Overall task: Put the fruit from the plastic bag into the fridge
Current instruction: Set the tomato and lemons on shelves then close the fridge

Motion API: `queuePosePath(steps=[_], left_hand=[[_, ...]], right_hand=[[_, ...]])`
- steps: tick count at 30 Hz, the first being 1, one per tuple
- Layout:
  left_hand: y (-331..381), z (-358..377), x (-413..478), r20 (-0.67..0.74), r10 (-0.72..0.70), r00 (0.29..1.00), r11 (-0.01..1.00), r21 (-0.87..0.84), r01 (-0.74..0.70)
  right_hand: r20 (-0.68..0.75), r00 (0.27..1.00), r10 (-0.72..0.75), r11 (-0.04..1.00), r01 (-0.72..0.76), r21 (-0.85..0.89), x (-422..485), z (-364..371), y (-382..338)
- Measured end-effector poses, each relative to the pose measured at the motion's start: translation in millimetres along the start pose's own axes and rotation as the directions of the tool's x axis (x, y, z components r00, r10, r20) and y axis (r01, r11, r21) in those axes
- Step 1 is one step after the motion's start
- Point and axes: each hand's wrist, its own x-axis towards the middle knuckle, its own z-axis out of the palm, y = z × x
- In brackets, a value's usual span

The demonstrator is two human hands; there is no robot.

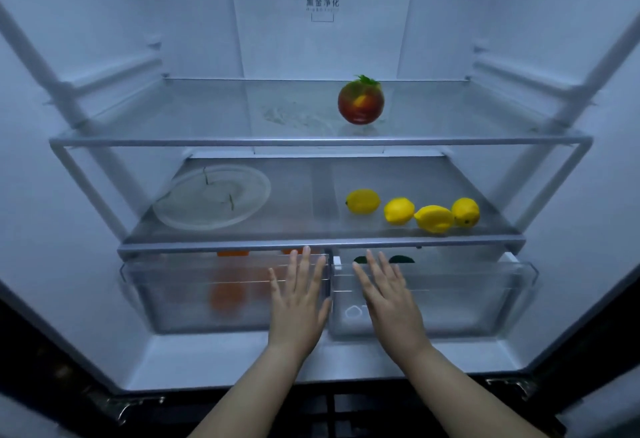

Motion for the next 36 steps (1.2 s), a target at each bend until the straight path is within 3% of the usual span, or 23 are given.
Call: queuePosePath(steps=[8,27,36], left_hand=[[-6.3,8.6,9.1,-0.029,0.021,0.999,0.999,-0.028,-0.022],[-15.8,30.7,21.0,-0.009,0.079,0.997,0.996,-0.031,-0.080],[-14.8,0.8,9.1,0.051,0.114,0.992,0.991,-0.079,-0.110]], right_hand=[[0.086,0.994,0.069,0.993,-0.060,-0.103,15.9,14.9,2.6],[0.095,0.971,0.219,0.938,-0.183,-0.293,21.7,42.8,-8.5],[0.131,0.976,0.174,0.974,-0.151,-0.169,16.0,17.6,-12.1]])
